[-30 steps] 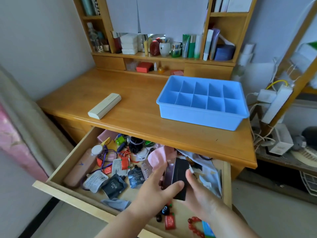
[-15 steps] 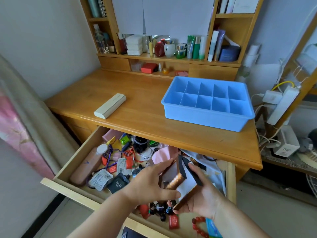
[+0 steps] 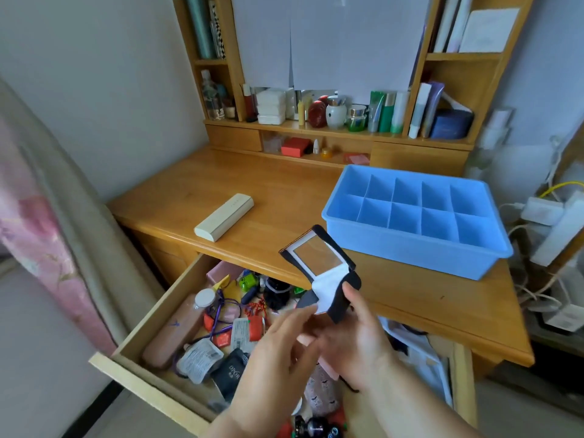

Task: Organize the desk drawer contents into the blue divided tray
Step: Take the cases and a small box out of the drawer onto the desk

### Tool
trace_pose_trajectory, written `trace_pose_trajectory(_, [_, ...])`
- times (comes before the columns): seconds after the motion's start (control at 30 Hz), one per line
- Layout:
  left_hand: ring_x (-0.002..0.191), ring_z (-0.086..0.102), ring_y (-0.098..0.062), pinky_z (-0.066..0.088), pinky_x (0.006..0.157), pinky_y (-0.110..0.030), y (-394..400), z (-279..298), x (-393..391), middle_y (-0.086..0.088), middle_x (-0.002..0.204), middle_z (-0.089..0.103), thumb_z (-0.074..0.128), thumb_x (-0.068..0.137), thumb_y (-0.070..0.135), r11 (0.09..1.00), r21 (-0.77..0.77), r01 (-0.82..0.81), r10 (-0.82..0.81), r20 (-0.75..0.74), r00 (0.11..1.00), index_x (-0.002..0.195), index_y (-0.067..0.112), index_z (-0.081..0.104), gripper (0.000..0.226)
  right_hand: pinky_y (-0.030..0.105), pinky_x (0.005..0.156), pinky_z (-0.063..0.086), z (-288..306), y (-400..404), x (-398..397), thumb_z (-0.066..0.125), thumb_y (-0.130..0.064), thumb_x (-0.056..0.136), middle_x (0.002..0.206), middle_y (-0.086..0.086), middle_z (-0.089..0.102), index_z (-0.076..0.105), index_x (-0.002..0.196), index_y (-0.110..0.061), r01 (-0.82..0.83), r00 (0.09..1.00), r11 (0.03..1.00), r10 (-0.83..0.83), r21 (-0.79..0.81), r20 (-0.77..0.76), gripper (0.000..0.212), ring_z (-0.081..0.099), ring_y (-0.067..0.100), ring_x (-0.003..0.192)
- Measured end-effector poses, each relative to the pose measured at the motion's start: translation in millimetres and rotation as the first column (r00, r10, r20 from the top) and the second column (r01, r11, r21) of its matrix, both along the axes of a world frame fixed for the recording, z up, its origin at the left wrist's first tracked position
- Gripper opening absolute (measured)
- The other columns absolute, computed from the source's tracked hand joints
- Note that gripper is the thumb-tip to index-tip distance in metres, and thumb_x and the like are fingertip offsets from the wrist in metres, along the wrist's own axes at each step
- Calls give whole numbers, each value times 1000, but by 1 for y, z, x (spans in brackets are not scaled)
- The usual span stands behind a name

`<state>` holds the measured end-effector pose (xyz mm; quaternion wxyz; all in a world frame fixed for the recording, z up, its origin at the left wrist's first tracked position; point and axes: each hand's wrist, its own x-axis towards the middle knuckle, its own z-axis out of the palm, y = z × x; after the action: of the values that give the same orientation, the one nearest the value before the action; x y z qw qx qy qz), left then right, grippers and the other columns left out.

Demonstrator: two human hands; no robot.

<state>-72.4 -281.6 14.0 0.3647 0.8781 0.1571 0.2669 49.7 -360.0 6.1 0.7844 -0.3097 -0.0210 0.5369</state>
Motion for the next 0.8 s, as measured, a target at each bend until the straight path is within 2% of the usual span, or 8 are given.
trace_pose_trajectory(0.1, [81,61,-3,43,67,-8,19,6,6,17,90,63,63,86,7,993,-21,-115,117,104,988,92,29,68,24,33,77,47,4,22,9,76,-50,71,91,14,66,66,100,-6,-98,994,995,100,-32,55,53,64,28,86])
trace_pose_trajectory(0.17, [80,61,-2,43,66,-7,43,12,11,18,85,63,64,86,4,984,-13,-178,179,97,979,88,28,69,25,29,78,52,7,35,26,59,-57,81,105,0,71,69,106,-23,-27,911,977,112,-213,397,43,66,20,104])
trace_pose_trajectory(0.2, [81,60,-2,42,66,-7,56,15,14,18,85,63,64,86,5,980,9,-198,197,83,977,89,26,70,22,25,82,51,3,37,40,54,-56,84,109,-10,70,67,109,-31,88,721,949,150,-303,676,38,63,15,110])
trace_pose_trajectory(0.27, [82,59,-1,42,69,-8,84,19,26,15,87,63,63,87,6,972,94,-216,212,52,976,91,20,71,16,19,91,40,-9,35,74,55,-43,91,114,-20,62,65,112,-33,374,138,862,313,-342,940,25,57,11,114])
trace_pose_trajectory(0.3, [81,58,-1,44,70,-11,98,20,34,12,88,63,62,88,7,967,143,-212,209,30,977,92,17,71,14,19,93,36,-17,34,91,56,-33,93,118,-16,59,66,113,-29,452,-82,828,409,-331,909,23,54,12,116])
trace_pose_trajectory(0.37, [78,58,-5,48,69,-19,123,19,56,6,92,63,59,90,9,955,230,-189,202,-31,979,96,13,71,14,24,103,31,-31,31,116,57,-27,92,133,-14,51,66,117,-33,503,-287,786,543,-358,789,27,45,13,124])
trace_pose_trajectory(0.53, [79,59,-24,51,66,-39,164,2,124,-4,99,59,49,95,14,920,372,-121,199,-179,963,98,10,69,20,22,107,25,-42,29,125,54,-37,91,143,-23,38,59,122,-45,488,-340,796,551,-358,763,32,35,6,131])
trace_pose_trajectory(0.8, [101,57,-23,47,84,-32,181,-23,202,-3,119,57,46,96,13,948,297,-114,190,-241,952,118,13,64,28,25,107,26,-39,30,125,54,-36,89,141,-14,46,63,120,-39,495,-369,805,534,-326,760,32,40,13,128])
